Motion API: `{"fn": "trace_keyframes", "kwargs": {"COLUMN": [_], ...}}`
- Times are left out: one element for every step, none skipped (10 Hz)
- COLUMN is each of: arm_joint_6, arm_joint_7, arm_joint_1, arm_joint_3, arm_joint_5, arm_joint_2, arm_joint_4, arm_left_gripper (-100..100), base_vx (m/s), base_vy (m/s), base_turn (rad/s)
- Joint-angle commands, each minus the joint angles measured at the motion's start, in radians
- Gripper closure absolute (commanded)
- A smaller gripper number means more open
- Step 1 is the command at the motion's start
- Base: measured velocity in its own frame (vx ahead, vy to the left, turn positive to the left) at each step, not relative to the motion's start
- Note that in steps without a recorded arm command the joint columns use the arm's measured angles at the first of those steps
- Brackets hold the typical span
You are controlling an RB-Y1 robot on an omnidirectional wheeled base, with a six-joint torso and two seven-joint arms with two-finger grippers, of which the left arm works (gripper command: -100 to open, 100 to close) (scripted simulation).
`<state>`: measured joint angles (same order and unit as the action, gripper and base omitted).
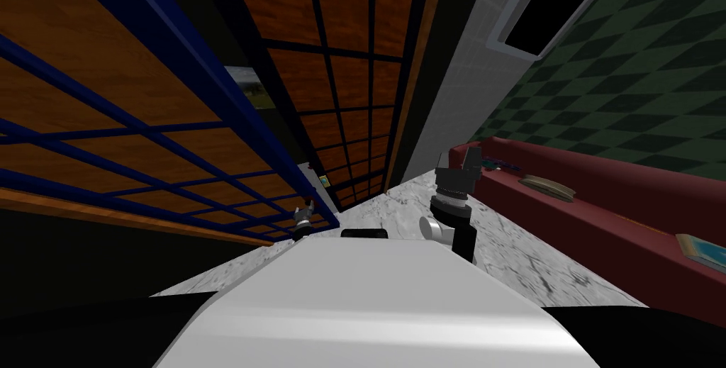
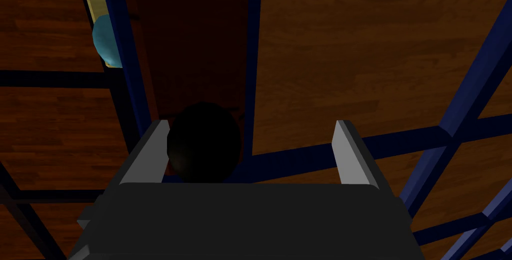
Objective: Pull the door open
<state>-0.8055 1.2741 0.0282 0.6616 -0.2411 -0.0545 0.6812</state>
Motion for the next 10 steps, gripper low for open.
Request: {"fn": "trace_keyframes", "kwargs": {"arm_joint_6": [0.015, 0.015, 0.016, 0.016, 0.016, 0.016, 0.016, 0.016, 0.016, 0.016], "arm_joint_7": [-0.005, -0.005, -0.015, -0.025, -0.025, -0.025, -0.025, -0.025, -0.025, -0.025], "arm_joint_1": [0.031, 0.031, 0.036, 0.042, 0.042, 0.042, 0.042, 0.042, 0.042, 0.042], "arm_joint_3": [0.021, 0.021, 0.022, 0.024, 0.024, 0.024, 0.024, 0.024, 0.024, 0.024], "arm_joint_5": [0.008, 0.008, 0.011, 0.015, 0.015, 0.015, 0.015, 0.015, 0.015, 0.015], "arm_joint_2": [-0.015, -0.015, -0.017, -0.020, -0.020, -0.020, -0.020, -0.020, -0.020, -0.020], "arm_joint_4": [0.019, 0.019, 0.017, 0.015, 0.015, 0.015, 0.015, 0.015, 0.015, 0.015], "arm_left_gripper": [100, 100, 100, 100, 100, 100, 100, 100, 100, 100], "base_vx": [0.010, 0.015, -0.007, -0.055, -0.059, -0.035, -0.007, 0.001, -0.005, -0.005], "base_vy": [-0.003, -0.001, -0.005, -0.007, -0.014, 0.001, 0.004, 0.007, -0.002, -0.008], "base_turn": [-0.002, 0.035, -0.012, 0.005, 0.015, -0.009, 0.005, -0.006, 0.015, 0.030]}}
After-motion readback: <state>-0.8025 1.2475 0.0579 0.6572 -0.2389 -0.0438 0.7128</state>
